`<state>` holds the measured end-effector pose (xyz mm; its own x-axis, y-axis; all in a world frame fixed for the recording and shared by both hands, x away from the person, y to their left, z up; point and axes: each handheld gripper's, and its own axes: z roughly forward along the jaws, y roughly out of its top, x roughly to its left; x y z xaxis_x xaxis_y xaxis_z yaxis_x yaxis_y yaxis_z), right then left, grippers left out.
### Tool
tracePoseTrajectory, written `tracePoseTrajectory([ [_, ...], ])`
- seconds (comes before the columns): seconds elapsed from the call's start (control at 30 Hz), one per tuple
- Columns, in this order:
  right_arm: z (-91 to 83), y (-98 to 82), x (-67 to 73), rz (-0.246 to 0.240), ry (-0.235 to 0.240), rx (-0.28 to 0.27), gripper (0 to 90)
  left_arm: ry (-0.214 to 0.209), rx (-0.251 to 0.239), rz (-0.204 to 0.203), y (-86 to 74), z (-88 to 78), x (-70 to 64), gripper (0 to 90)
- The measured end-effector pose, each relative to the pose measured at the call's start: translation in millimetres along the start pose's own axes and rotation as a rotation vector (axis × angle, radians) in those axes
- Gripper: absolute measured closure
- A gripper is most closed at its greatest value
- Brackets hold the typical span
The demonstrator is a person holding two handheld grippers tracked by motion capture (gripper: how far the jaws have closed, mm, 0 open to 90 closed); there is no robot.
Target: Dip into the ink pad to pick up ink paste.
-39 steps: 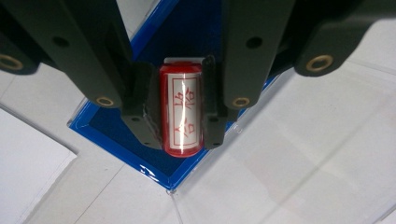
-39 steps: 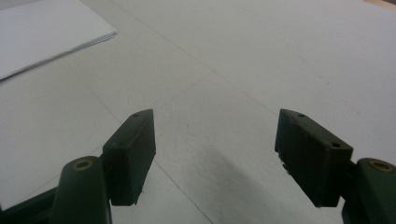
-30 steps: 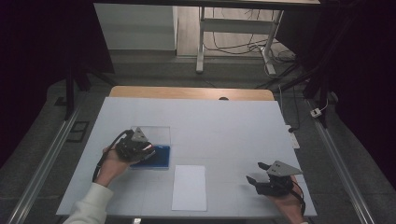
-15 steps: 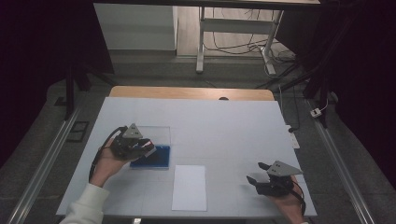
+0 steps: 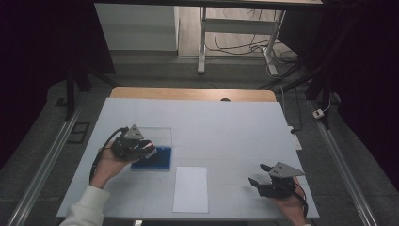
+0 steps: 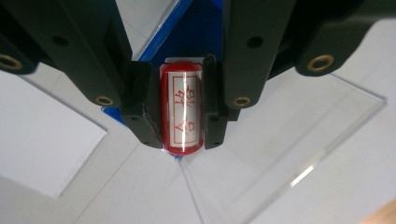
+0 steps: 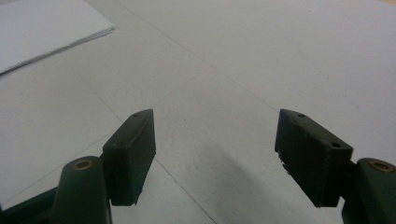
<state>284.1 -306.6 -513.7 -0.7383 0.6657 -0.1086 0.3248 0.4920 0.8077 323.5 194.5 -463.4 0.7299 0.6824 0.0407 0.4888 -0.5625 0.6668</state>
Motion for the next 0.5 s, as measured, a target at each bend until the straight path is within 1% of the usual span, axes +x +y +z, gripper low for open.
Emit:
tracePoseTrajectory([
  [0.07,0.3,0.0,0.1,0.000,0.002,-0.004,28.4,0.009,0.015,0.003,0.2,3.4,-0.1,70.6],
  [0.1,0.3,0.0,0.2,0.000,0.003,-0.003,28.4,0.010,0.016,-0.002,-0.1,4.8,0.1,70.6],
  [0.27,-0.7,0.0,-0.1,0.001,-0.007,0.002,28.4,-0.002,0.032,-0.025,-1.2,9.6,3.2,70.5],
  [0.33,-0.3,-0.2,0.1,0.004,-0.002,0.002,28.4,0.000,0.035,-0.026,-1.5,10.9,3.5,70.5],
  [0.4,-0.1,-0.3,0.2,0.000,0.000,0.004,28.4,-0.007,0.034,-0.028,-2.0,12.7,3.7,70.5],
  [0.5,-0.3,-0.5,-0.2,0.003,-0.003,0.003,28.4,-0.009,0.041,-0.020,-2.7,15.5,3.9,70.5],
])
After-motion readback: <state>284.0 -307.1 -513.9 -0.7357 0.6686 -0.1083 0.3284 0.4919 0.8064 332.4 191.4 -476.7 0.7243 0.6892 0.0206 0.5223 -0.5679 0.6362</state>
